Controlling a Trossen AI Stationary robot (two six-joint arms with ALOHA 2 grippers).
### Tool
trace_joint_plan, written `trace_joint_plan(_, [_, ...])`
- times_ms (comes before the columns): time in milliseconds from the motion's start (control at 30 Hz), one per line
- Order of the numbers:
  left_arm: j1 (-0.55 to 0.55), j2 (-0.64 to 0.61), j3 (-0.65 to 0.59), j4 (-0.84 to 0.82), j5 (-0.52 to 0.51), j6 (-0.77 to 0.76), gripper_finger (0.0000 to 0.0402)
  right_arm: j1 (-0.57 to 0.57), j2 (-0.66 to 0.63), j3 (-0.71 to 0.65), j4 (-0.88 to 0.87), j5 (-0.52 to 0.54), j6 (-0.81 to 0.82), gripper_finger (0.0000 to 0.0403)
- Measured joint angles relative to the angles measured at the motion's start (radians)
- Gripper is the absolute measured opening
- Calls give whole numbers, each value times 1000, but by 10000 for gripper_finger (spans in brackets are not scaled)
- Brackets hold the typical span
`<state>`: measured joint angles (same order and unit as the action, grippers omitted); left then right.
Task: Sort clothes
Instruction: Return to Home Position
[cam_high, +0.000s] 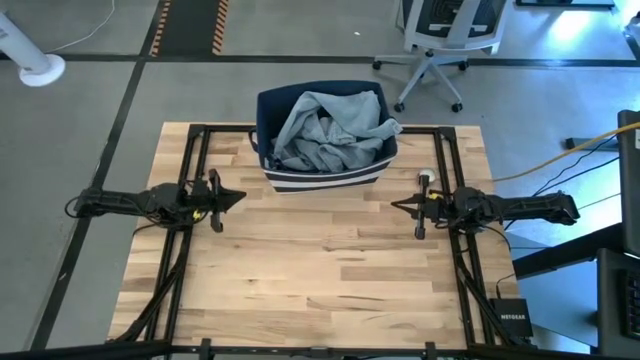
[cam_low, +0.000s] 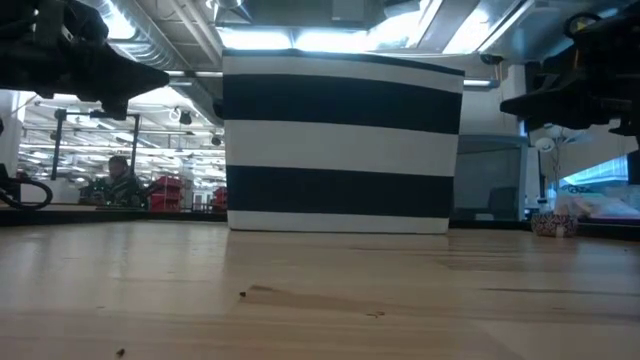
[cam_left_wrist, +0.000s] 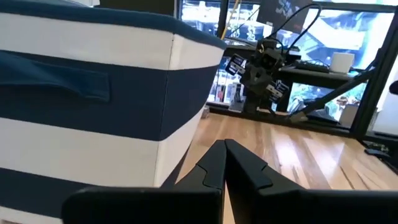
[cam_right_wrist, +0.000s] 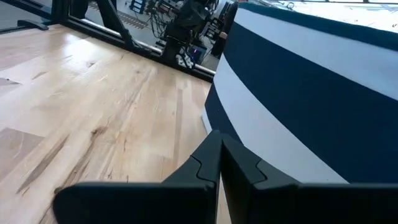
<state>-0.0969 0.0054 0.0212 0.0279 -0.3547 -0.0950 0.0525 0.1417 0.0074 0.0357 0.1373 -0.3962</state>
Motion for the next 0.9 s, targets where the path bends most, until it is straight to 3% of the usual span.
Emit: trace_joint_plan(900, [1,0,0,-1,-1,24,0,0,0,0,0,1,-1,19])
